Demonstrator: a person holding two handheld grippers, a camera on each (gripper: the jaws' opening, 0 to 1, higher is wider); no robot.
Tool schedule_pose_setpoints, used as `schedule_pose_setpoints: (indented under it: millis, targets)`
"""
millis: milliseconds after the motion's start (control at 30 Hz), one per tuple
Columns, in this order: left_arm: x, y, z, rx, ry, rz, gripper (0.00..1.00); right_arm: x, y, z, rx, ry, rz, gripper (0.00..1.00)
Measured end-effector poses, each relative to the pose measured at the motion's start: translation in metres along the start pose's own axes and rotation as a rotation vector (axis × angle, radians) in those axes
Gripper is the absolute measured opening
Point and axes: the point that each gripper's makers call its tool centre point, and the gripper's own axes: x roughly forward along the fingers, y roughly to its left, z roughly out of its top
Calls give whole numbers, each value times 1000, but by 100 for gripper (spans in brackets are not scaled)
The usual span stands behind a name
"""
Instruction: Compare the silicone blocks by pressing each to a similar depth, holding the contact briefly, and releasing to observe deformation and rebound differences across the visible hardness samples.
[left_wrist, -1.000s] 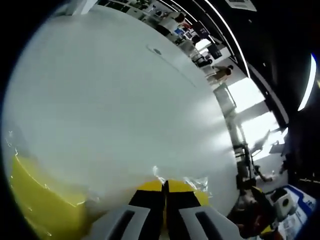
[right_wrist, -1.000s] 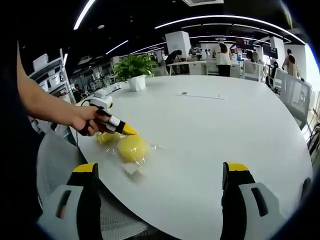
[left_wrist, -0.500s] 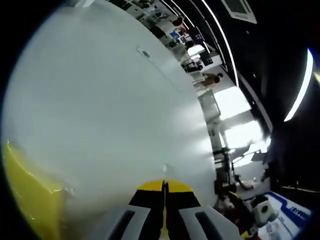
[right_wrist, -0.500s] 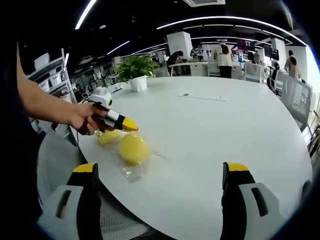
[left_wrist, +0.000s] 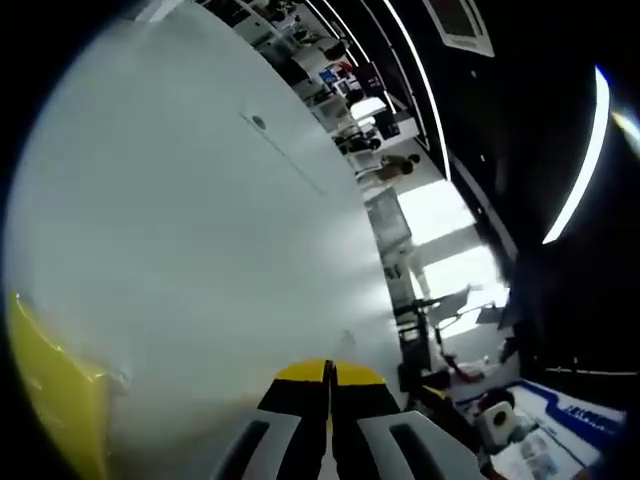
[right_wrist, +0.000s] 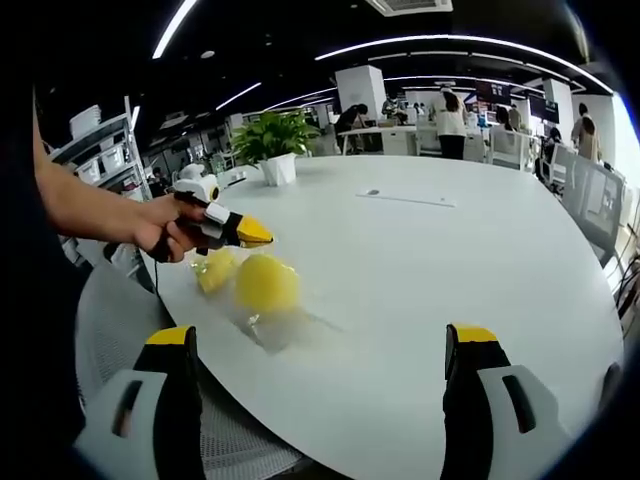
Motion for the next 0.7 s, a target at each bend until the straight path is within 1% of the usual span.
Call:
schedule_pose_setpoints:
  millis: [67,133,167,200,233,267,367,433,500,600,700]
  targets:
    - [-1,-7,3,24,-1,-12,0,0,1,1,-3,-3,1,96]
    - [-1,-12,5,157,6,-22,0,0,1,3,-5,-6,1,96]
    - [-3,-18,5,226,12,-31,0,-1,1,3,-6,-7,0,96]
    - [-4,-23,3,238,18,-41,0,-1,1,4,-7,-7,0,96]
    - [-4,-27,3,267,22,-53,0,-1,2,4,-9,-9,1,96]
    - [-5,-33,2,331,29,-69,0,-1,2,5,-11,-11,2,96]
    - [-6,-40,0,392,54,-72,0,-1,3,6,-16,-12,3,96]
    - [-7,-45,1,392,56,-78,0,-2,3,8,-20,-14,4,96]
    - [-9,-50,1,394,64,-97,0,-3,4,11,-25,-19,3,96]
    - [-12,-55,5,414,60,-104,0,-4,5,13,-28,-25,3,96]
    - [-16,-65,10,447,56,-113,0,-5,7,16,-34,-30,6,96]
